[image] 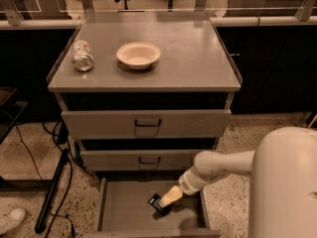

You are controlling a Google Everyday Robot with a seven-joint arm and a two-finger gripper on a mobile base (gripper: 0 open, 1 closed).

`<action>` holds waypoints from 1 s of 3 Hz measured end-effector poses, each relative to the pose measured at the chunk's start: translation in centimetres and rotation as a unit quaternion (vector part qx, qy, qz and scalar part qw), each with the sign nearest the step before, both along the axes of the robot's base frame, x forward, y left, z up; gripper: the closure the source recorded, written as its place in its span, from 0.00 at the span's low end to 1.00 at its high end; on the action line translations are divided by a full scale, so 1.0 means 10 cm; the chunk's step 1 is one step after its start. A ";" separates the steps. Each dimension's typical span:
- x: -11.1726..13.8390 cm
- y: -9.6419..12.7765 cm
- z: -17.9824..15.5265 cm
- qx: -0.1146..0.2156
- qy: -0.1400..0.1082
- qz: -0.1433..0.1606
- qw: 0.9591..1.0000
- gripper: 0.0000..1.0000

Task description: Pick rxbar blueberry from bottom drawer and place on counter

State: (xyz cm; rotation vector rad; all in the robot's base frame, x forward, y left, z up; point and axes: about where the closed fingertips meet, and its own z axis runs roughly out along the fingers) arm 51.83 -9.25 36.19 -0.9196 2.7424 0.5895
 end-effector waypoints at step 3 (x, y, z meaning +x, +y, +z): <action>0.05 0.20 -0.44 0.023 0.024 -0.029 0.999 0.00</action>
Offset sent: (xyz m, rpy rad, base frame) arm -0.0002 0.0053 -0.0257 0.0111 0.0350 -0.0211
